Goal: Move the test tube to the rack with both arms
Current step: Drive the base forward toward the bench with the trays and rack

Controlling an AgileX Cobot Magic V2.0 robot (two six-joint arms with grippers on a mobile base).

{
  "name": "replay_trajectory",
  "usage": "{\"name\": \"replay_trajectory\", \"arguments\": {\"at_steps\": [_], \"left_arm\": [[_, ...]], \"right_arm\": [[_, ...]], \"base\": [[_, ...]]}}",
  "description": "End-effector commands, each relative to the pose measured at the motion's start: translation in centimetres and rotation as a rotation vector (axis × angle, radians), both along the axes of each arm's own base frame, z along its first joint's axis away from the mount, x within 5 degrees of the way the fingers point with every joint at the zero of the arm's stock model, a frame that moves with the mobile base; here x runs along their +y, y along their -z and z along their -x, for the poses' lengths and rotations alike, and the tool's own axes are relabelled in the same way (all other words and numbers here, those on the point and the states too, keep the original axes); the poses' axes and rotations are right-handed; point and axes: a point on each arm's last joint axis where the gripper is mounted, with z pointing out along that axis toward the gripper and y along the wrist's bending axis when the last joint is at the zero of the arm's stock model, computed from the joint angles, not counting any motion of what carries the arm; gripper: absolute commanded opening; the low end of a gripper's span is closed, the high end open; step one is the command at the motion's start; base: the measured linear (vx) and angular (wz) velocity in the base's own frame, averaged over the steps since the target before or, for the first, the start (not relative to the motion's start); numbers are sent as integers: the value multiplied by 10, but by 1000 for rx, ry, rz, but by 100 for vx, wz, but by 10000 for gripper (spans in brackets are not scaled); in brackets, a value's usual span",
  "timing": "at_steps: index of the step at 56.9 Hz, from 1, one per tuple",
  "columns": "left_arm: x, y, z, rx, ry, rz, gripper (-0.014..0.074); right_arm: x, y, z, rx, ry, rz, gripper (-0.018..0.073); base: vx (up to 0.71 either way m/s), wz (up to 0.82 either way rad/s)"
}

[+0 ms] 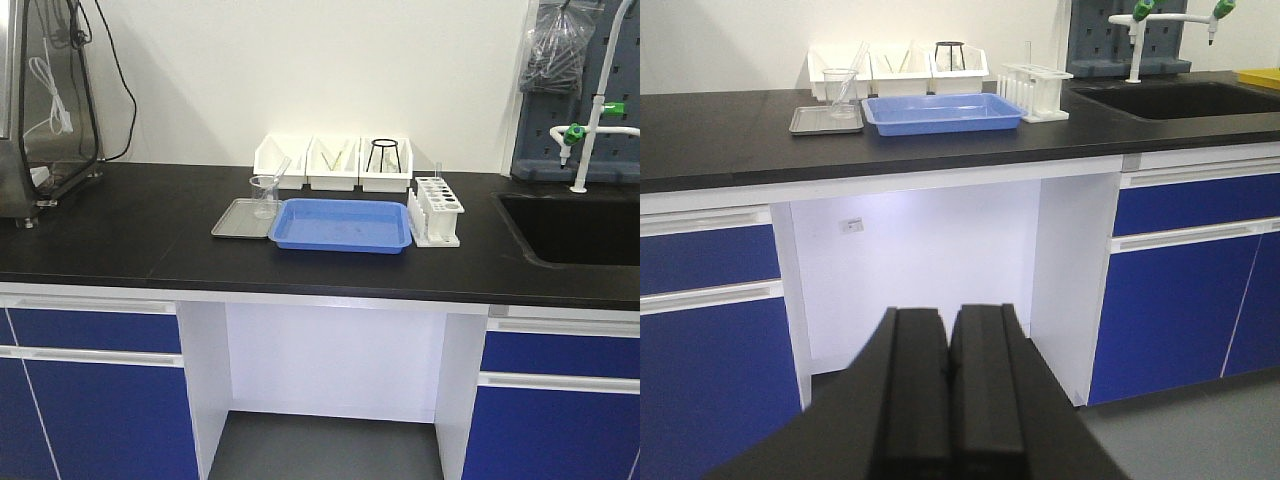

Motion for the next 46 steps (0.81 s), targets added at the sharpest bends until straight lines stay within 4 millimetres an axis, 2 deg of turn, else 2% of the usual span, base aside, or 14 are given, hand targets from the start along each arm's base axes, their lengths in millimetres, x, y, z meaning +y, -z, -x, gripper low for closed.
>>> {"name": "replay_trajectory", "arguments": {"at_steps": [1, 46], "left_arm": [[1, -15, 2, -106, -4, 46, -7], [1, -15, 2, -106, -4, 46, -7]], "right_arm": [[-1, -2, 0, -71, 9, 10, -8], [-1, -2, 0, -71, 9, 10, -8]], "base": [[0, 0], [0, 0]]}}
